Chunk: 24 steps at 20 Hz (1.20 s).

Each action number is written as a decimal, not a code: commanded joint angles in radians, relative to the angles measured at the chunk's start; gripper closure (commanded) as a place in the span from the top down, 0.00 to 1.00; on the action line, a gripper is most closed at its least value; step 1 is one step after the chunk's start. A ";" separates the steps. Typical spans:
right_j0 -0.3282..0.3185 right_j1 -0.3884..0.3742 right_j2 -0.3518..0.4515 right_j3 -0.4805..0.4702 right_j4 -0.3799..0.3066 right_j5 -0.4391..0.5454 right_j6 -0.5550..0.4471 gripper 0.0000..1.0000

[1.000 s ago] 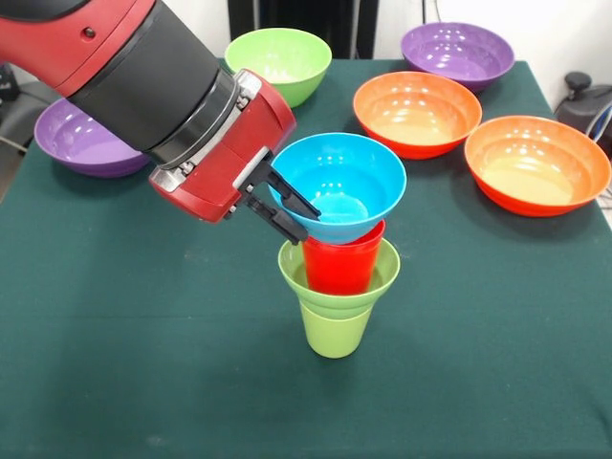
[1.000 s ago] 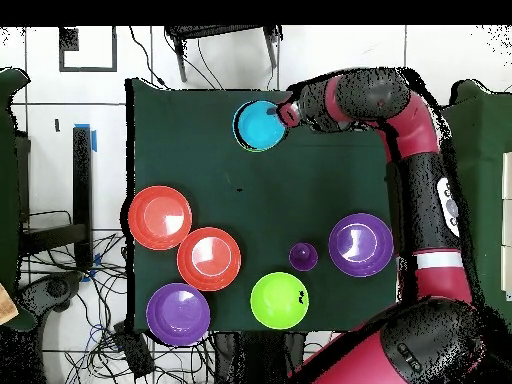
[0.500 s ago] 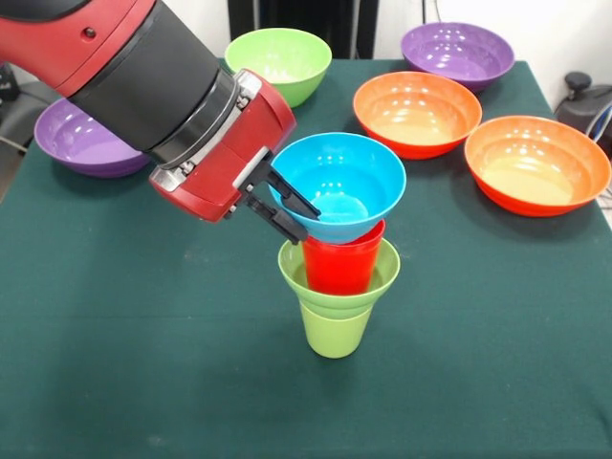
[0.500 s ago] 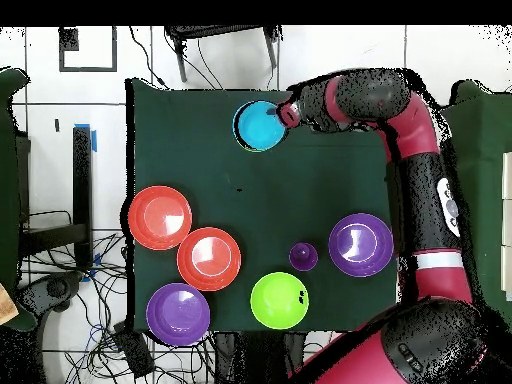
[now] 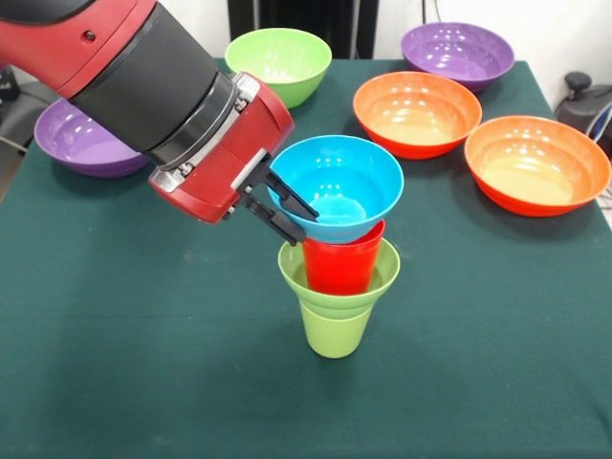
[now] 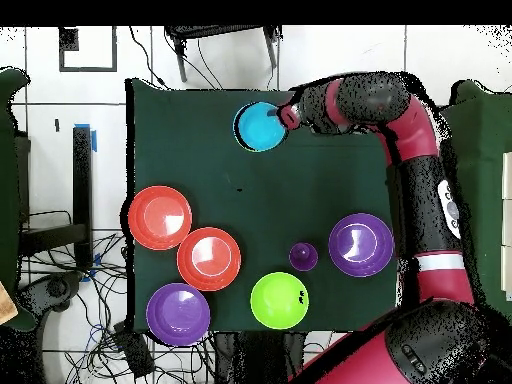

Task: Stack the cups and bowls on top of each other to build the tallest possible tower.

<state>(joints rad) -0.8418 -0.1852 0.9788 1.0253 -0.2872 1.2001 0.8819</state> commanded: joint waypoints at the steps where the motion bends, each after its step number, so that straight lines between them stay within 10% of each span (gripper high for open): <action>1: 0.013 0.033 -0.053 0.029 -0.006 -0.054 -0.039 0.00; 2: 0.011 0.032 -0.054 0.033 -0.006 -0.055 -0.038 1.00; 24: 0.010 -0.026 -0.038 0.057 0.025 -0.035 -0.008 1.00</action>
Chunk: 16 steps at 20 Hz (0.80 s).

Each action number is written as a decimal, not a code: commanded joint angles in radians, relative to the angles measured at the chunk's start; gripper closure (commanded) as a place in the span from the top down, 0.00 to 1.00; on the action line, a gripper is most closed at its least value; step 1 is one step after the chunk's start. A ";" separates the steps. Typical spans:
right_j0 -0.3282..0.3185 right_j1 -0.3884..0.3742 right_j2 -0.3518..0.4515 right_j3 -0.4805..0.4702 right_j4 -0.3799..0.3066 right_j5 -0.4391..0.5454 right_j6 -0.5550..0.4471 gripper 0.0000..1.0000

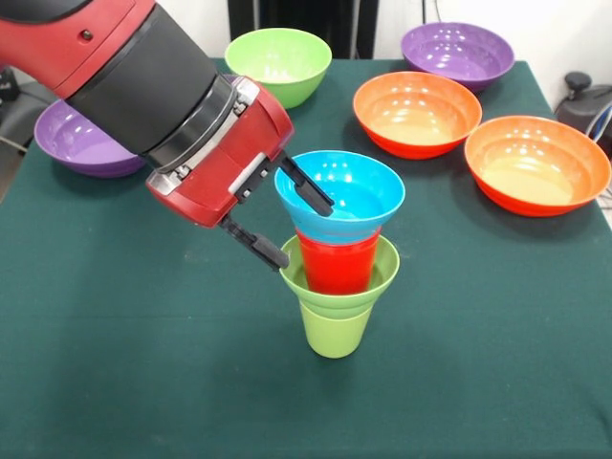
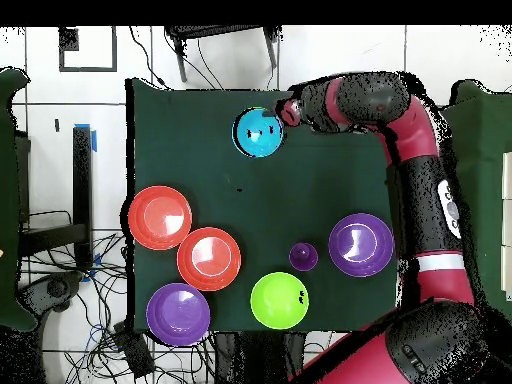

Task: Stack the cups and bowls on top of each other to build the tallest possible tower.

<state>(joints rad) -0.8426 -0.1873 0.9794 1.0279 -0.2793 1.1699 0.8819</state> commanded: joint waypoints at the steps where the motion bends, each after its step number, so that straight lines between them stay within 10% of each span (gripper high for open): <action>1: 0.014 -0.033 -0.038 0.053 0.021 0.002 -0.001 1.00; 16: 0.043 -0.194 -0.039 0.112 0.112 0.066 0.103 1.00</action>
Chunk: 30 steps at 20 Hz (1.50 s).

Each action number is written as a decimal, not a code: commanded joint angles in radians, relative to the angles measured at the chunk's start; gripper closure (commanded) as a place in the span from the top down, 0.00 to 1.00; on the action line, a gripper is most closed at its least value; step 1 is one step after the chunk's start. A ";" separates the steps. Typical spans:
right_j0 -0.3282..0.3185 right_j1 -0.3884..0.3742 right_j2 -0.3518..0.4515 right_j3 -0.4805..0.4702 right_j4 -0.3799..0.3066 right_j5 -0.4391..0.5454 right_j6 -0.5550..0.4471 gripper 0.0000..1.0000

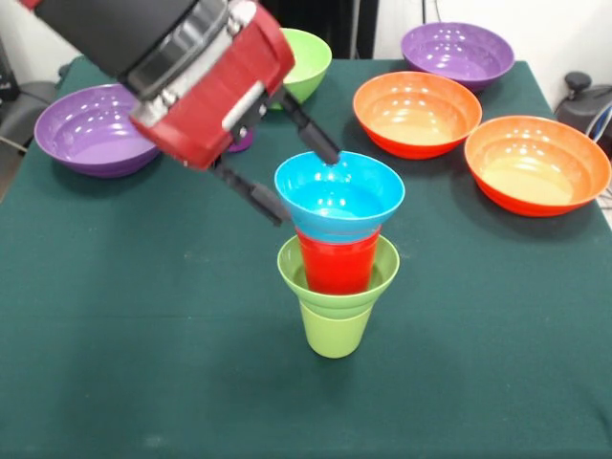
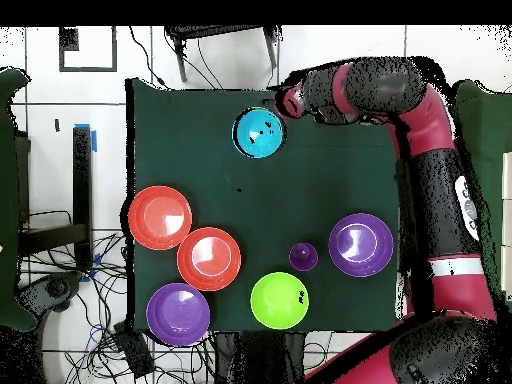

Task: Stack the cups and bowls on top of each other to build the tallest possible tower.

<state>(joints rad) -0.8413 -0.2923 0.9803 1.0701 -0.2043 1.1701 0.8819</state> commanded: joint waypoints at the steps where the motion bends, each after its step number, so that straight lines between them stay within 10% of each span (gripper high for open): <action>1: 0.045 -0.102 -0.041 0.066 0.047 0.076 0.110 1.00; 14: 0.045 -0.208 -0.104 0.023 0.075 0.115 0.096 1.00; 30: -0.158 -0.433 -0.002 0.479 0.089 -0.131 0.087 1.00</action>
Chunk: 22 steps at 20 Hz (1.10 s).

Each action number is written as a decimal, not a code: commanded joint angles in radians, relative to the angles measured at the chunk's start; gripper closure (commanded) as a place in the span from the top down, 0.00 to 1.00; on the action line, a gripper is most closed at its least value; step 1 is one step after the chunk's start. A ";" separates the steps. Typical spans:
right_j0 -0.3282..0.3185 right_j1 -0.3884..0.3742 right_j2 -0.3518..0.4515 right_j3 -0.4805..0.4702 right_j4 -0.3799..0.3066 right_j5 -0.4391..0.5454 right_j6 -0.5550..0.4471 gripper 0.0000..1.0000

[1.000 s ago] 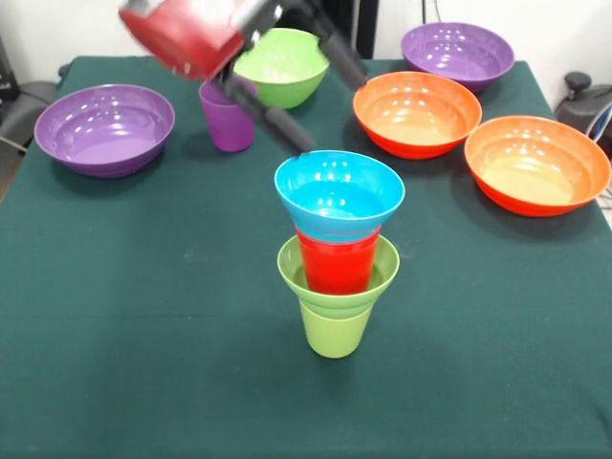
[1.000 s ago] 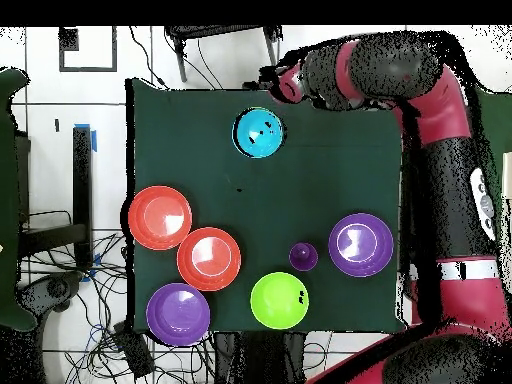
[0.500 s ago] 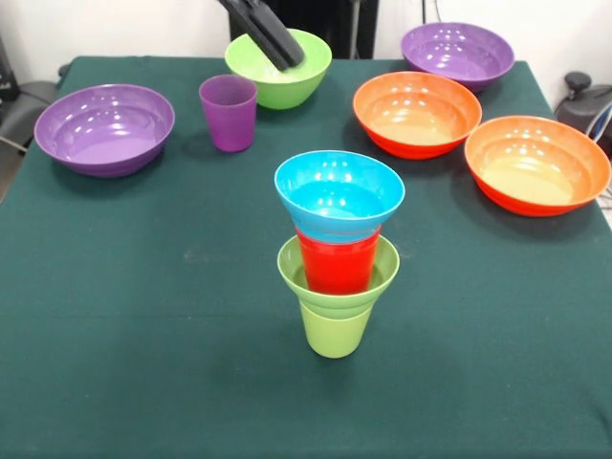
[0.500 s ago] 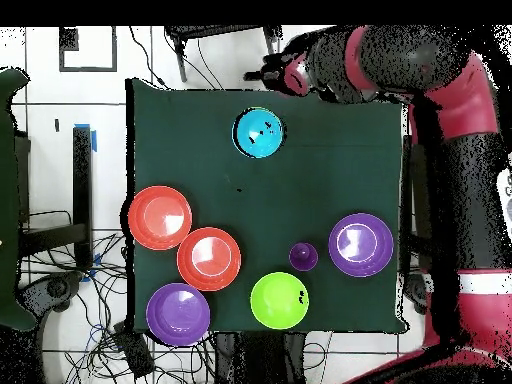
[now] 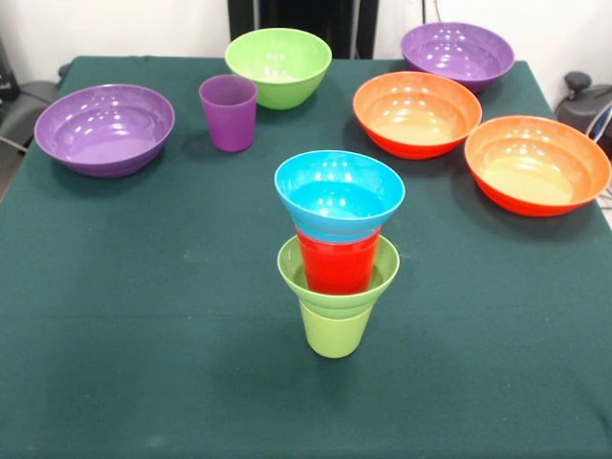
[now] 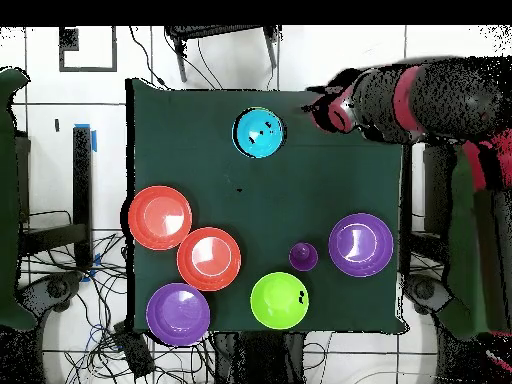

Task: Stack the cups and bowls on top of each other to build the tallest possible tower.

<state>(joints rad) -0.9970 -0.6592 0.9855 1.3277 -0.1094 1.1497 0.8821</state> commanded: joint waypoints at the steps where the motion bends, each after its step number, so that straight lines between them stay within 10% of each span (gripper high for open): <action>1: -0.020 -0.073 -0.002 0.245 -0.004 -0.128 0.086 1.00; 22: -0.260 -0.079 0.078 0.502 -0.076 -0.328 -0.033 1.00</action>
<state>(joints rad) -1.2699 -0.7852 1.0458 1.6817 -0.1078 0.9064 0.8821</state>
